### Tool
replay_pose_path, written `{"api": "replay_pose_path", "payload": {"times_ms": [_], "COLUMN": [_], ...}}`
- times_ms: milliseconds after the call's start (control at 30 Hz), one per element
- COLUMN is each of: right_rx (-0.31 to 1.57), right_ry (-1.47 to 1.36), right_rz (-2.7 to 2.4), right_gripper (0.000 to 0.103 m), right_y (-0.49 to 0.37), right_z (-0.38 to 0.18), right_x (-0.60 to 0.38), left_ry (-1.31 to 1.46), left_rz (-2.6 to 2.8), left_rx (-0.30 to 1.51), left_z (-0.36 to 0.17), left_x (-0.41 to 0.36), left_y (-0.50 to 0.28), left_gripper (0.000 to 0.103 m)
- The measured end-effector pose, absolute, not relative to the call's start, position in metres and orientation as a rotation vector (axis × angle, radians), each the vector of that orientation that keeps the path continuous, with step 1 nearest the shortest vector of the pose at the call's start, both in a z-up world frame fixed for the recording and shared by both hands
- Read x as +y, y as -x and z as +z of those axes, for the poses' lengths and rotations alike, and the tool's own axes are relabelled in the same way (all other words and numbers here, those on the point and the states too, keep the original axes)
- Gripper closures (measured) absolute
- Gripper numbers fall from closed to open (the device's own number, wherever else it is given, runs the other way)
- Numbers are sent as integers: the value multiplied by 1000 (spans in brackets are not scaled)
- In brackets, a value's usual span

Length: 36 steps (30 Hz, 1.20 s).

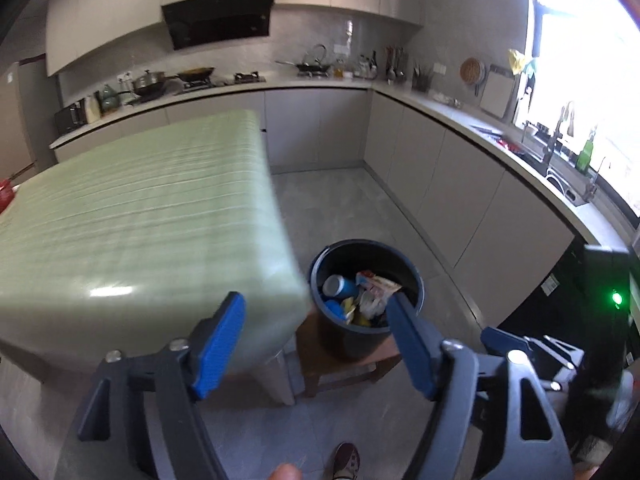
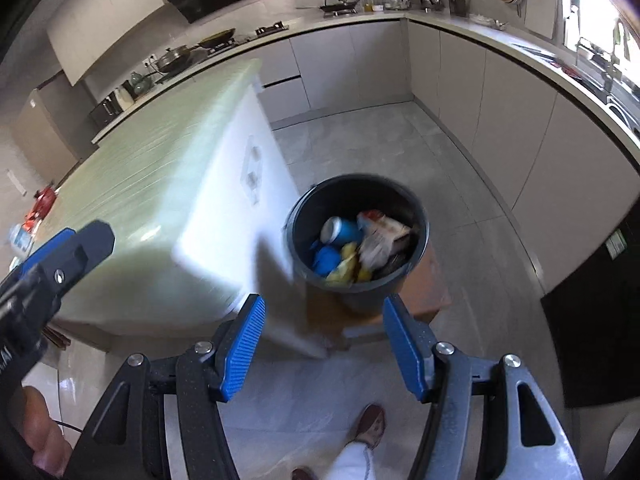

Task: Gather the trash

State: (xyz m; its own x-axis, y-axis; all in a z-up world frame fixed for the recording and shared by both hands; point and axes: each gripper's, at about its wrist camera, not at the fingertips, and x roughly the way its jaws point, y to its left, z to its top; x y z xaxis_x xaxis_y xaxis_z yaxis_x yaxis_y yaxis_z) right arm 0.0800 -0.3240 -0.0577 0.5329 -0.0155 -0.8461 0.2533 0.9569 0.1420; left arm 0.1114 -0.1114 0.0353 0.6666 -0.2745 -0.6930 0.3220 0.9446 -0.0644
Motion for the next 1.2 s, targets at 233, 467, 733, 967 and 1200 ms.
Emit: {"api": "replay_pose_path", "payload": {"times_ms": [233, 467, 733, 967, 1200], "right_rx": [875, 720, 723, 697, 687], "right_ry": [-166, -58, -72, -59, -65], "right_rz": [-209, -295, -311, -297, -295], "right_gripper": [37, 26, 24, 24, 24], "right_y": [8, 56, 70, 82, 87], "right_z": [14, 78, 85, 94, 97], "right_x": [-245, -213, -238, -265, -279], "left_ry": [-53, -31, -2, -15, -27], "left_rz": [-259, -187, -128, -119, -99], "left_rx": [701, 617, 602, 589, 582], "left_z": [65, 89, 92, 90, 91], "left_x": [-44, -26, -50, -76, -85], "left_y": [-59, -21, 1, 18, 28], "left_gripper": [20, 20, 20, 19, 19]}}
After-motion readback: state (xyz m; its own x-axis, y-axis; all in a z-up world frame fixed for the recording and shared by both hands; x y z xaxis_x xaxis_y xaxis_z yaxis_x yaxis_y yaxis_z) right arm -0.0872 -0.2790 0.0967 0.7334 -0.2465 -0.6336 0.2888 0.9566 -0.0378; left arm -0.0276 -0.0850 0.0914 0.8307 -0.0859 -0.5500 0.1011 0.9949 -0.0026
